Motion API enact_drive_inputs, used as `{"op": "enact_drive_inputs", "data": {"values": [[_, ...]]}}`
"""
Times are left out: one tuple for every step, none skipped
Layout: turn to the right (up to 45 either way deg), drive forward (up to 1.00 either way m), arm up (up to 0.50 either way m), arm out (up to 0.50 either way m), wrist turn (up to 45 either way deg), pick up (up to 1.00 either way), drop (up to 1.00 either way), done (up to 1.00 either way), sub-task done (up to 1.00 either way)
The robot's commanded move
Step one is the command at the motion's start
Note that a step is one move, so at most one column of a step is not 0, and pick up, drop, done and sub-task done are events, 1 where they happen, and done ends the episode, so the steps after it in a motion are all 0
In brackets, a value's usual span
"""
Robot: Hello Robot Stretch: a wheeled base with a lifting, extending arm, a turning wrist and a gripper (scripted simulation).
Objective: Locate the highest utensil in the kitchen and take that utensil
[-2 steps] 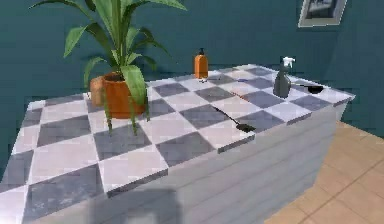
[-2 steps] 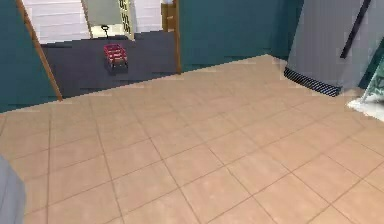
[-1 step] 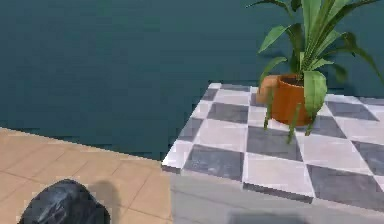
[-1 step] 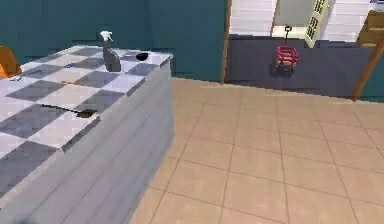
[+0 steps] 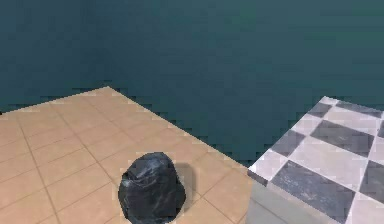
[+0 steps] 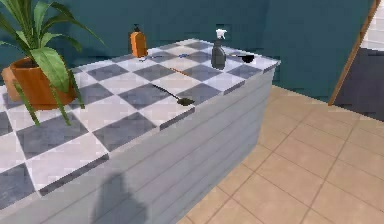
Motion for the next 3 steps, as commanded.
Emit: {"op": "enact_drive_inputs", "data": {"values": [[-6.0,0.00,0.00,0.00,0.0,0.00,0.00,0.00,0.00],[45.0,0.00,0.00,0.00,0.0,0.00,0.00,0.00,0.00],[45.0,0.00,0.00,0.00,0.0,0.00,0.00,0.00,0.00]]}}
